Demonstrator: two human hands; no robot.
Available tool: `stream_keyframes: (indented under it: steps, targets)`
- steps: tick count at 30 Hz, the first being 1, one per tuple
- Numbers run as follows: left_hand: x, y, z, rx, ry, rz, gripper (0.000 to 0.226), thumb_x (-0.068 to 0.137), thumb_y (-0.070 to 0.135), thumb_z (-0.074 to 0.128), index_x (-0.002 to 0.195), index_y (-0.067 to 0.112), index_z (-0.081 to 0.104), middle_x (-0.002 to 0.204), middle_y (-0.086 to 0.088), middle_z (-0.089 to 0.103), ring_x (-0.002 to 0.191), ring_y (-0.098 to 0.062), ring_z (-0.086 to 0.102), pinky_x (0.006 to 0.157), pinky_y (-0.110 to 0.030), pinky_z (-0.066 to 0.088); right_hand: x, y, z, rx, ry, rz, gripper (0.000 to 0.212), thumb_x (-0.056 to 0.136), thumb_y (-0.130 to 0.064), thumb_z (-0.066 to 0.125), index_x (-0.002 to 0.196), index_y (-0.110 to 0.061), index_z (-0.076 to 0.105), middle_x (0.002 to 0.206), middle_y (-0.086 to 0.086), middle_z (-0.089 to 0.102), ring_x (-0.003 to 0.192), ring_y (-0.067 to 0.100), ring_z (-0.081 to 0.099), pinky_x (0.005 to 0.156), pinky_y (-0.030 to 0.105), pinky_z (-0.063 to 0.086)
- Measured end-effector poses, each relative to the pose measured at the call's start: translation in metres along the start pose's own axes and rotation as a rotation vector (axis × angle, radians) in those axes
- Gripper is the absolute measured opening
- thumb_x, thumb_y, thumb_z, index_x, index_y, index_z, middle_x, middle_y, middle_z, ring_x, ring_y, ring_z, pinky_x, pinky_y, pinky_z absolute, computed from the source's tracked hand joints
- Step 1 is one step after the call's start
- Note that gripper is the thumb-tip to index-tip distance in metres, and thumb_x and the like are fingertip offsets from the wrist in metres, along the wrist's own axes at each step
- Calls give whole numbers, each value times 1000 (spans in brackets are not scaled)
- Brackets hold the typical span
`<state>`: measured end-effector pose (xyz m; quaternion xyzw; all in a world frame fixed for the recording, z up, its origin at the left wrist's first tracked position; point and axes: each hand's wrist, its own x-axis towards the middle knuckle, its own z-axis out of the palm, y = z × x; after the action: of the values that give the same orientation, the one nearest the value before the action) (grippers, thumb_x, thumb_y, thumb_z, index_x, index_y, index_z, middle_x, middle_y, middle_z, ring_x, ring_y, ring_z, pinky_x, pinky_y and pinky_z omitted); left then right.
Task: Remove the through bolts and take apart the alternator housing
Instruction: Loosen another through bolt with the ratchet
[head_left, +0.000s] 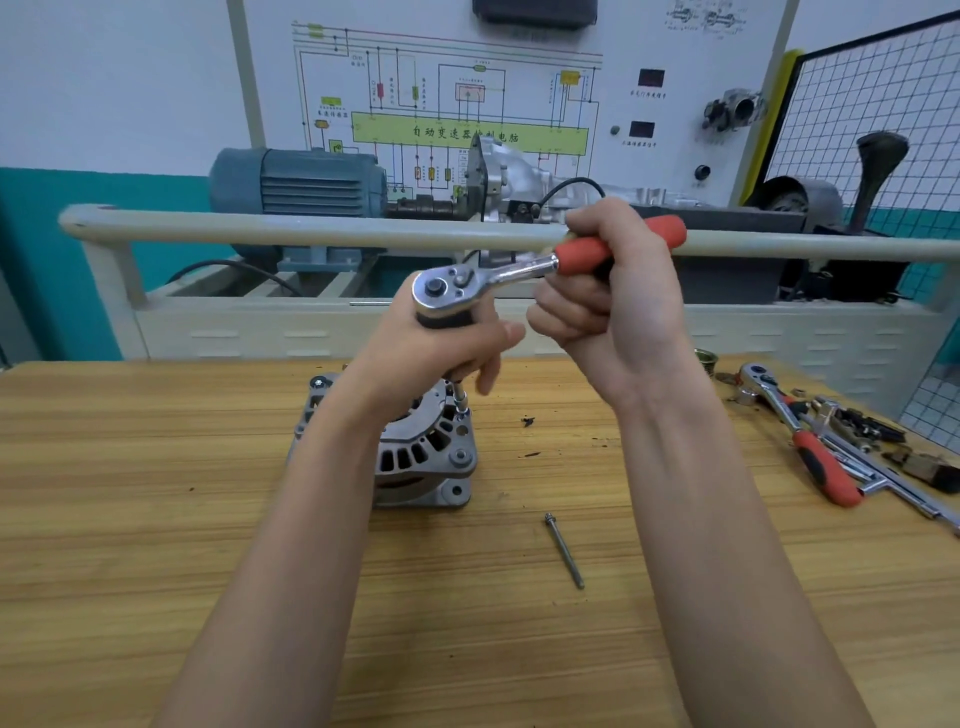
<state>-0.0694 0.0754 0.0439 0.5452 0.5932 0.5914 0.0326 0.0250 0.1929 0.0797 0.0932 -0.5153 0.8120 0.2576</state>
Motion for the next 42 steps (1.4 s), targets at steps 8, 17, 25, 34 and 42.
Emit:
stream_keyframes:
  steps: [8, 17, 25, 34, 42]
  targets:
    - [15, -2, 27, -149, 590, -40, 41, 79, -2, 57, 50, 18, 36, 48, -1, 28, 46, -13, 20, 48, -28, 19, -12, 23, 22, 127, 335, -270, 37, 91, -7, 46, 60, -18, 28, 39, -9, 23, 35, 8, 16, 38, 19, 17]
    - [4, -5, 2, -102, 167, 53, 33, 73, 10, 66, 48, 23, 50, 43, 8, 42, 39, -15, 35, 43, -24, 32, -2, 12, 10, 45, 124, -105, 45, 93, -10, 43, 52, -19, 27, 35, -7, 18, 32, 9, 12, 37, 19, 14]
    - [7, 3, 21, -8, 170, -54, 41, 77, 11, 65, 46, 25, 43, 43, 9, 34, 39, -9, 28, 44, -19, 28, 2, -1, -4, 123, 144, 6, 50, 92, -12, 42, 45, -21, 27, 35, -6, 15, 32, 8, 10, 34, 18, 13]
    - [12, -4, 22, -101, 558, -52, 38, 74, 3, 60, 46, 20, 40, 43, 5, 32, 42, -12, 24, 44, -23, 23, -12, 26, 26, 95, 332, -324, 38, 91, -4, 46, 60, -17, 28, 41, -8, 24, 36, 8, 18, 39, 19, 19]
    - [1, 2, 5, 24, 56, -60, 42, 76, 13, 65, 43, 24, 42, 43, 2, 36, 40, -17, 31, 45, -23, 31, 1, -3, -4, 31, -32, 23, 50, 95, -13, 39, 47, -20, 25, 33, -8, 16, 31, 7, 10, 39, 20, 8]
